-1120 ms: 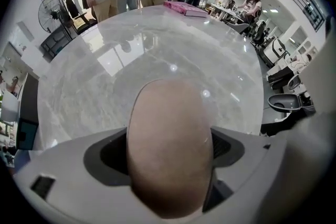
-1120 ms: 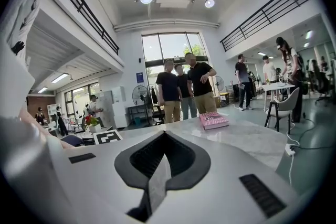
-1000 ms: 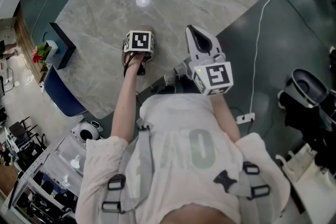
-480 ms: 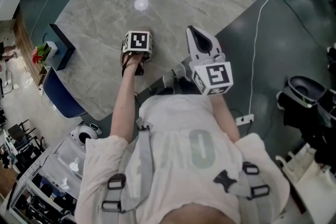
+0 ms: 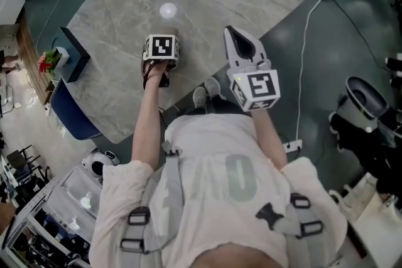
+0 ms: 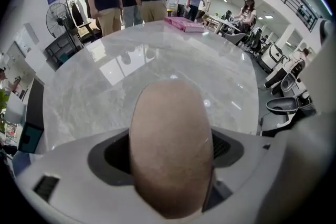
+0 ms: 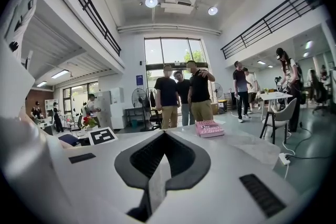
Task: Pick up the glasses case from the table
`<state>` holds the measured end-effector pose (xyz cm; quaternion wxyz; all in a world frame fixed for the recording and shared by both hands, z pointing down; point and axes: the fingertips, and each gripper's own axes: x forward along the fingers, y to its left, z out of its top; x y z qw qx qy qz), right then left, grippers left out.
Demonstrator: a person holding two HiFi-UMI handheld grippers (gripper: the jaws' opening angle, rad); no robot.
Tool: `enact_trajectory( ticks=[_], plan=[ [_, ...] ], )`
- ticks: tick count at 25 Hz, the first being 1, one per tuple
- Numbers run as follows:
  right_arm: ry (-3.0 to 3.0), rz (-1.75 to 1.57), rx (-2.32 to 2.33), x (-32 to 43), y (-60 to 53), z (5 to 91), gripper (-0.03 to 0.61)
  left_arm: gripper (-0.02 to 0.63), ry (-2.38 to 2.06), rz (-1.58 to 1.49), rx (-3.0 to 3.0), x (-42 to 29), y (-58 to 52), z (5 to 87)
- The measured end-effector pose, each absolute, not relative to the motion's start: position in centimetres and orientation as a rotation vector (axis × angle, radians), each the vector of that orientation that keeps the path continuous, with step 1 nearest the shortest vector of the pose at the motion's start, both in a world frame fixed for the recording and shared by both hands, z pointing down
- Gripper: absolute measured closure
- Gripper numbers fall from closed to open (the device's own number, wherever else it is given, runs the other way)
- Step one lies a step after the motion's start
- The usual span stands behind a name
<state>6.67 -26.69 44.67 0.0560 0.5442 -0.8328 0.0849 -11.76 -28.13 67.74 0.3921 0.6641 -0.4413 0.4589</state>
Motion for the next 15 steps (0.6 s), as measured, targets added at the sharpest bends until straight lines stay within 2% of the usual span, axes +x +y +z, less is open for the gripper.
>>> enact_trajectory(
  ticks=[8, 15],
  plan=[
    [-2.549, 0.132, 1.649, 6.1, -27.0, 42.4, 0.577, 0.219, -1.325, 1.009, 1.927, -11.2, -33.2, 58.4],
    [-2.565, 0.017, 1.67, 5.7, -26.9, 39.4, 0.577, 0.219, -1.522, 0.663, 2.177, -10.7, -35.7, 48.8]
  ],
)
